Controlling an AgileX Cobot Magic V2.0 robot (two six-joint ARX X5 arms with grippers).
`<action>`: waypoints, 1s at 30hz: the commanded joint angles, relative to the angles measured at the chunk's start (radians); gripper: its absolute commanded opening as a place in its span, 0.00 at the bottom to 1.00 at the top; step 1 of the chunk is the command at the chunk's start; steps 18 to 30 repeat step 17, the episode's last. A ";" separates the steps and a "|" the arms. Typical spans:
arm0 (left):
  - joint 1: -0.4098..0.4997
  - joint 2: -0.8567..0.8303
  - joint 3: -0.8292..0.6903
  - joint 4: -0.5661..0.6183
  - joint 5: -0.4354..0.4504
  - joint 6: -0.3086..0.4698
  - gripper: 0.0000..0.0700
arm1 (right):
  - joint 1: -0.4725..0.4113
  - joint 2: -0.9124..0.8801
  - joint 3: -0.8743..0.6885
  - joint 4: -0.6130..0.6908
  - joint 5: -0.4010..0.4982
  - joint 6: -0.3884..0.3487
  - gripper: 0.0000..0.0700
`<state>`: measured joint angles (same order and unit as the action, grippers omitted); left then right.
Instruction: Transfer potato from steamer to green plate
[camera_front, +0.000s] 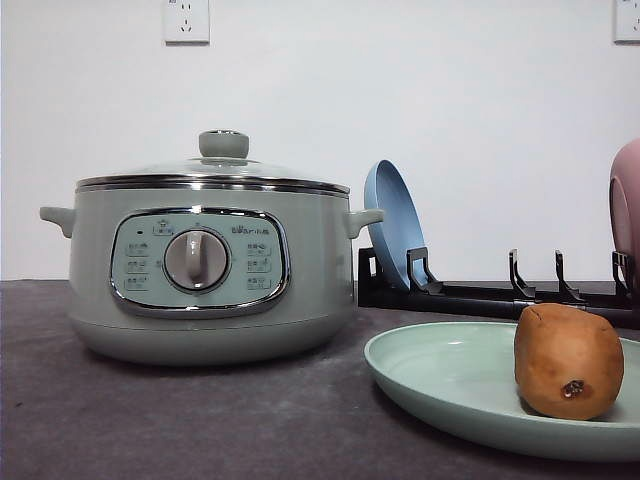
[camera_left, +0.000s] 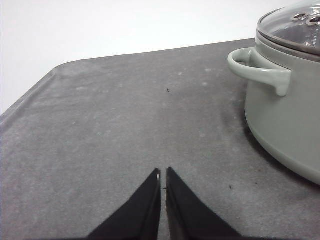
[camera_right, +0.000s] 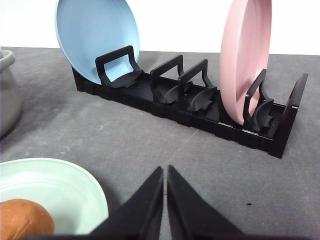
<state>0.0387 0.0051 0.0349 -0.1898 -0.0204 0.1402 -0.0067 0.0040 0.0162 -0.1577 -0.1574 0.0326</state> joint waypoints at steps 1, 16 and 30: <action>0.000 -0.002 -0.017 -0.011 0.000 0.001 0.02 | 0.003 -0.001 -0.004 0.006 0.000 -0.007 0.00; 0.000 -0.002 -0.017 -0.011 0.000 0.001 0.02 | 0.003 0.000 -0.004 0.006 0.000 -0.007 0.00; 0.000 -0.002 -0.017 -0.011 0.000 0.001 0.02 | 0.003 0.000 -0.004 0.006 0.000 -0.007 0.00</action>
